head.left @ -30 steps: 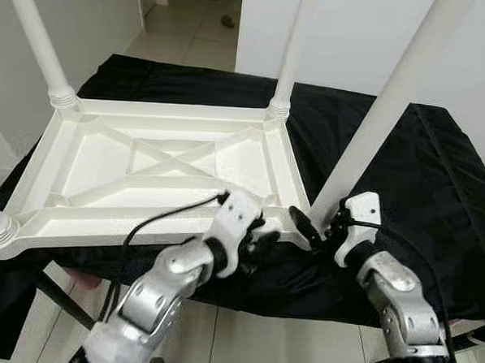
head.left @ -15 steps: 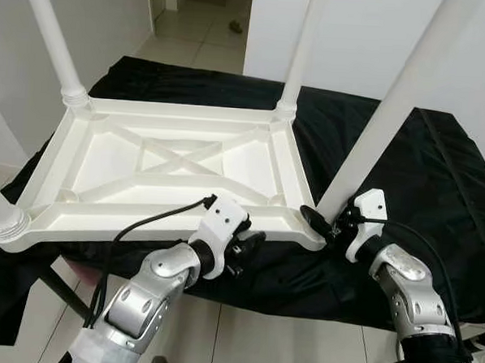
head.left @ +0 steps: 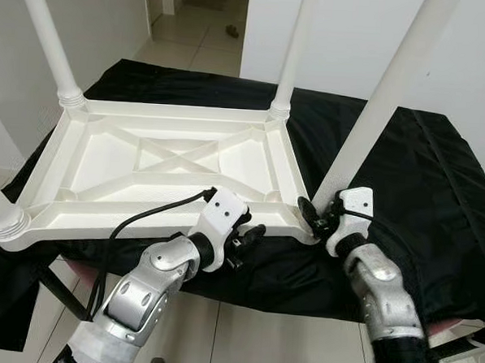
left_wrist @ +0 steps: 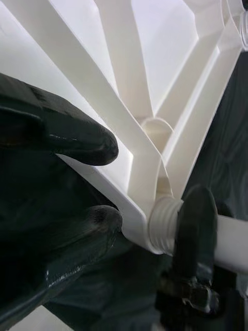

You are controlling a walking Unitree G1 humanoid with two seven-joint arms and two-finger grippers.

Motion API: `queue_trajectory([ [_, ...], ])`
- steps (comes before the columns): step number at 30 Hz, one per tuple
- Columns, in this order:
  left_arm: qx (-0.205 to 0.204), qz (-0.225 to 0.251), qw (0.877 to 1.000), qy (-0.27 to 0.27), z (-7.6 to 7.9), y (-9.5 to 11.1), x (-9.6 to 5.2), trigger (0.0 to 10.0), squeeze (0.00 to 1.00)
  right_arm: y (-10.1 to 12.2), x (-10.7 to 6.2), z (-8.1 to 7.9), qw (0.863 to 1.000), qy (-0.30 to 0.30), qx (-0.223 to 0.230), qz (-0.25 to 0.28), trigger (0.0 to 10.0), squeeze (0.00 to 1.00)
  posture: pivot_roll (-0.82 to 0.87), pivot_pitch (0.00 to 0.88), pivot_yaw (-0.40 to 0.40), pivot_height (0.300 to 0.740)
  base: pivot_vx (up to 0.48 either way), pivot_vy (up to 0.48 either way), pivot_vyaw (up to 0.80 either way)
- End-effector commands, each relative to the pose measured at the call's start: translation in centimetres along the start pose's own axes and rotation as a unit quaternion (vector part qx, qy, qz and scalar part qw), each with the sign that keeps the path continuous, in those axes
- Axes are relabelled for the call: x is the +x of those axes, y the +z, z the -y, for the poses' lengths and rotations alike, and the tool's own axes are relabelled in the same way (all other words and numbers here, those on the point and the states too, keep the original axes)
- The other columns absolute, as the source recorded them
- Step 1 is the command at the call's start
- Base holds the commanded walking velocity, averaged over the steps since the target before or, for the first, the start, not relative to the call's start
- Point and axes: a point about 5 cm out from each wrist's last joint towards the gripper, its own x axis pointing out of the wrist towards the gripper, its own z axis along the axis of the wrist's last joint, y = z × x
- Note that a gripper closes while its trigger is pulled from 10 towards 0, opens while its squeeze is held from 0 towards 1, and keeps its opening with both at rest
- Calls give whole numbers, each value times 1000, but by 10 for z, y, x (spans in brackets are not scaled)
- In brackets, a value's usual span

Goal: Building children table

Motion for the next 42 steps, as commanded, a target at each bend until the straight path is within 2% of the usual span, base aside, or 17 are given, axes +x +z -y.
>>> queue_trajectory([
  [1,4,-3,1000,-7,2,0,1,10000,0,-6,-2,-4,1000,-17,2,-22,0,0,22,5,-20,740,0,0,0],
  [7,1,2,1000,-8,4,2,5,10000,0,-4,-8,-16,989,-138,-7,-45,0,0,19,3,-22,740,0,0,0],
  [11,-3,6,1000,-2,2,4,7,10000,0,-2,-9,-16,985,-165,-14,-53,0,0,14,1,-19,740,0,0,0],
  [12,-5,8,1000,-1,1,5,7,10000,0,0,-8,-13,984,-167,-11,-55,5373,0,11,0,-17,740,0,0,0],
  [13,-5,8,1000,-1,1,5,7,10000,0,0,-8,-13,984,-167,-11,-55,5373,0,11,0,-17,740,0,0,0],
  [14,-6,9,1000,0,1,6,8,10000,0,2,-7,-10,986,-158,-4,-47,10000,0,11,0,-19,740,0,0,0],
  [18,-6,10,1000,0,0,6,8,10000,0,8,-3,-8,993,-118,8,-22,10000,0,10,0,-17,740,0,0,0],
  [19,-10,9,1000,-4,0,7,7,10000,0,10,0,-1,998,-65,5,-10,10000,0,11,0,-17,740,0,0,0],
  [24,-16,10,1000,-9,0,8,7,10000,0,14,0,3,999,-38,3,-3,10000,0,10,0,-17,740,0,0,0],
  [25,-16,10,1000,-9,0,8,7,10000,0,14,0,3,999,-37,-2,-5,10000,282,10,0,-17,740,0,0,0],
  [26,-19,10,1000,-8,0,8,7,10000,0,16,0,6,1000,-20,-11,2,10000,1000,12,0,-17,740,0,0,0],
  [30,-21,10,1000,-6,0,9,6,10000,0,21,0,13,999,33,-30,14,10000,1000,16,0,-20,740,0,0,0],
  [31,-20,10,1000,-3,0,9,6,10000,0,21,0,15,995,95,-31,16,10000,0,16,0,-21,740,0,0,0],
  [33,-20,10,1000,-3,0,9,6,10000,0,21,0,15,995,95,-31,16,10000,0,16,0,-21,740,0,0,0],
  [38,-19,11,1000,-5,1,10,7,10000,0,16,-2,20,982,188,-35,4,10000,0,16,0,-21,740,0,0,0],
  [41,-18,12,1000,-6,1,10,7,10000,0,15,-2,22,979,200,-35,2,10000,0,16,0,-21,740,0,0,0],
  [42,-17,13,1000,-6,1,11,9,10000,0,10,0,26,972,228,-49,-14,10000,0,14,0,-18,740,0,0,0],
])
